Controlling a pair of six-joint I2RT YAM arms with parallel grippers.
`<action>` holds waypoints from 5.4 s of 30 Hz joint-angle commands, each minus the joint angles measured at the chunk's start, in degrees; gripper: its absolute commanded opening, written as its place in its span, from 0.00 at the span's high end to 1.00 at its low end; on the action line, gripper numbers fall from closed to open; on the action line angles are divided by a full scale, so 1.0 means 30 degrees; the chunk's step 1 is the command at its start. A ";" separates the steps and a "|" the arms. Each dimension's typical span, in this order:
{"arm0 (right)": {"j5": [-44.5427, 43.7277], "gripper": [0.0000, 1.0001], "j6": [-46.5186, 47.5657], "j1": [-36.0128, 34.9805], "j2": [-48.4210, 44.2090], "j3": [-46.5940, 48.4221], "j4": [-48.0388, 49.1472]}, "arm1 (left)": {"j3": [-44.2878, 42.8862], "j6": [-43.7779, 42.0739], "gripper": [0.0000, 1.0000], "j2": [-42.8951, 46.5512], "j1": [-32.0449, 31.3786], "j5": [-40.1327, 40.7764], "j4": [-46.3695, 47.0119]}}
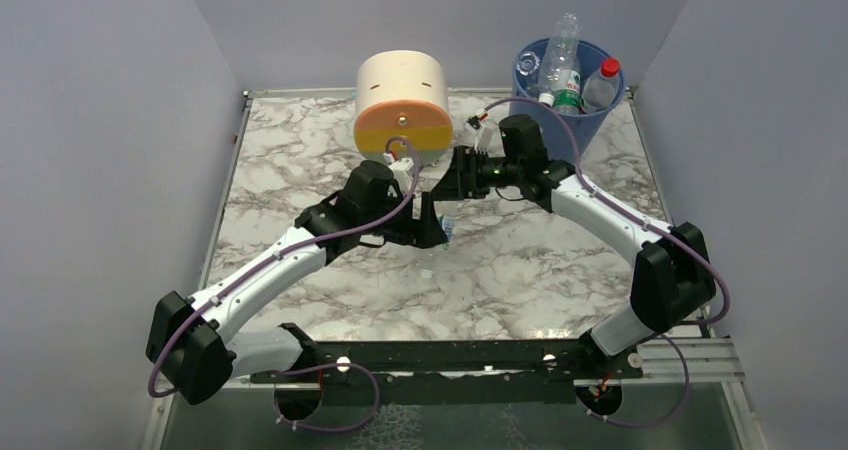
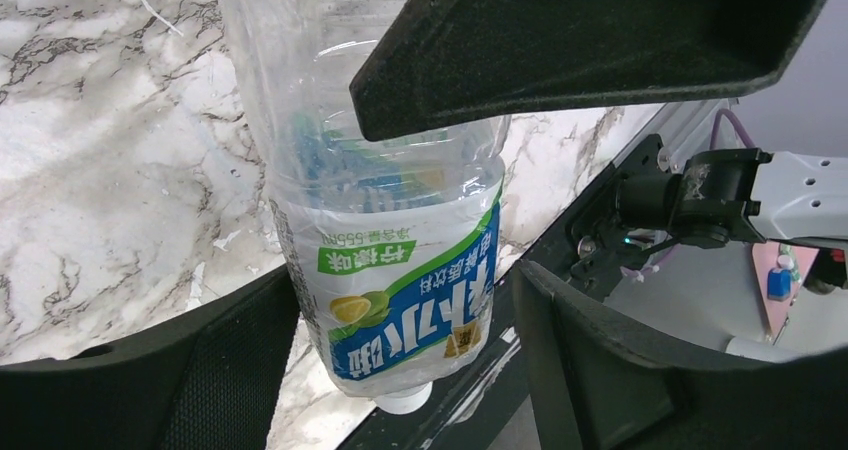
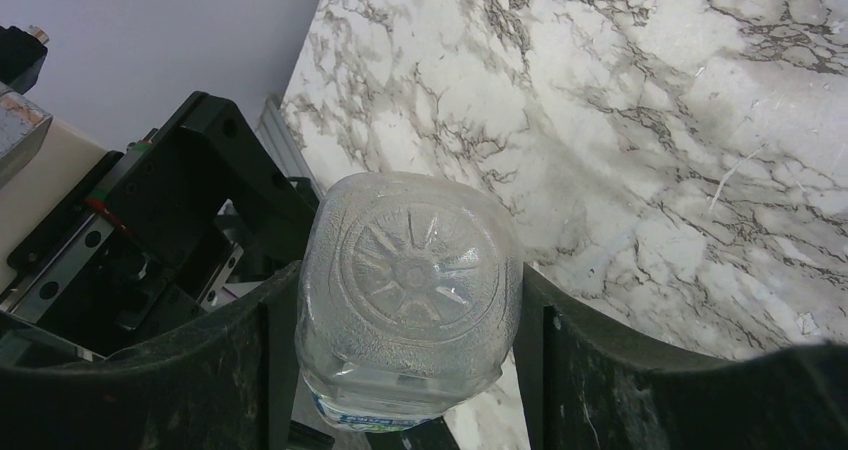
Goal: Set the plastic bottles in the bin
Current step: Pick up the plastic bottle at the center of the board, then place the plastic bottle in the trash bin.
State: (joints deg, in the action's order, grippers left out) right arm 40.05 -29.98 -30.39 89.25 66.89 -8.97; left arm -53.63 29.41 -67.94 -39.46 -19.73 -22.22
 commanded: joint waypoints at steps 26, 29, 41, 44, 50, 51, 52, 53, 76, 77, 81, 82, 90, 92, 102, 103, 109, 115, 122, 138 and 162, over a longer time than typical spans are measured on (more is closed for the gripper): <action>-0.1030 0.51 0.0632 -0.0123 -0.0167 -0.0092 -0.0377 | -0.0560 -0.0394 0.01 0.2815 -0.0117 0.3047 0.0335; -0.1165 0.51 0.0786 -0.0122 -0.0147 -0.0074 -0.0476 | -0.0255 -0.0447 0.01 0.3177 -0.0117 0.3110 0.0436; -0.2796 0.52 0.1789 -0.0119 0.0322 0.1503 -0.2006 | -0.0300 -0.0660 0.01 0.4160 -0.0139 0.3248 0.1054; -0.3024 0.52 0.1966 -0.0094 0.0457 0.2004 -0.2265 | -0.0590 -0.0750 0.01 0.4393 -0.0117 0.3146 0.1018; -0.3286 0.52 0.2190 -0.0094 0.0541 0.3100 -0.2370 | -0.0957 -0.0903 0.01 0.4595 -0.0117 0.3003 0.1026; -0.3307 0.52 0.2279 -0.0094 0.0542 0.3263 -0.2356 | -0.0900 -0.0923 0.01 0.4589 -0.0117 0.3034 0.1027; -0.3347 0.52 0.2348 -0.0087 0.0582 0.3408 -0.2303 | -0.0805 -0.0918 0.01 0.4603 -0.0117 0.3056 0.1024; -0.3363 0.52 0.2394 -0.0078 0.0573 0.3514 -0.2223 | -0.0705 -0.0921 0.01 0.4619 -0.0125 0.3034 0.1031; -0.1936 0.53 0.2677 -0.0094 0.3856 0.5804 -0.0008 | 0.0262 -0.1336 0.01 0.2832 0.0188 0.3519 0.2247; -0.2000 0.53 0.2739 -0.0068 0.3824 0.5887 -0.0046 | 0.0289 -0.1358 0.01 0.2702 0.0243 0.3480 0.2421; -0.2199 0.53 0.2800 -0.0006 0.3547 0.5930 0.0091 | 0.0377 -0.1359 0.01 0.2136 0.0371 0.3347 0.3205; -0.2241 0.53 0.2765 0.0016 0.3430 0.5902 0.0171 | 0.0377 -0.1317 0.01 0.2004 0.0394 0.3304 0.3380; -0.3226 0.53 0.2814 0.0212 0.2218 0.6311 -0.0167 | 0.0273 -0.1307 0.01 0.1255 0.0469 0.2826 0.4222; -0.3578 0.53 0.2855 0.0309 0.1901 0.6592 -0.0531 | 0.0235 -0.1307 0.01 0.1272 0.0469 0.2825 0.4312; -0.4227 0.53 0.2922 0.0638 0.0283 0.7805 -0.1703 | 0.0171 -0.0700 0.01 0.2157 0.0498 0.2293 0.4511; -0.4286 0.53 0.2989 0.0642 0.0191 0.8080 -0.1848 | 0.0219 -0.0627 0.01 0.2303 0.0498 0.2338 0.4444; -0.4521 0.52 0.3054 0.0668 -0.0208 0.9197 -0.2181 | 0.0485 -0.0503 0.01 0.2737 0.0500 0.2448 0.4342; -0.5286 0.52 0.3564 0.0712 -0.0350 1.0456 -0.2689 | 0.0542 -0.0627 0.01 0.2577 0.0498 0.2586 0.4549; -0.7485 0.52 0.4677 0.1236 0.0053 1.3240 -0.3742 | -0.0505 -0.0658 0.01 0.1949 0.0513 0.2114 0.5133; -1.1132 0.53 0.5074 0.5945 0.2530 1.9739 -0.3380 | -0.1280 -0.0286 0.01 -0.1803 0.0498 0.0006 0.8611; -1.9677 0.56 0.2582 0.9603 0.1925 1.5821 0.2553 | -0.0695 0.0133 0.01 -0.2997 0.0440 -0.1211 0.9966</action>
State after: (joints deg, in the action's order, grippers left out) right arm -9.47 -22.85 -1.80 97.95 117.25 -5.78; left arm -55.59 29.61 -76.31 -38.22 -21.41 5.26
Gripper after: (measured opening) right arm 0.644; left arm 0.989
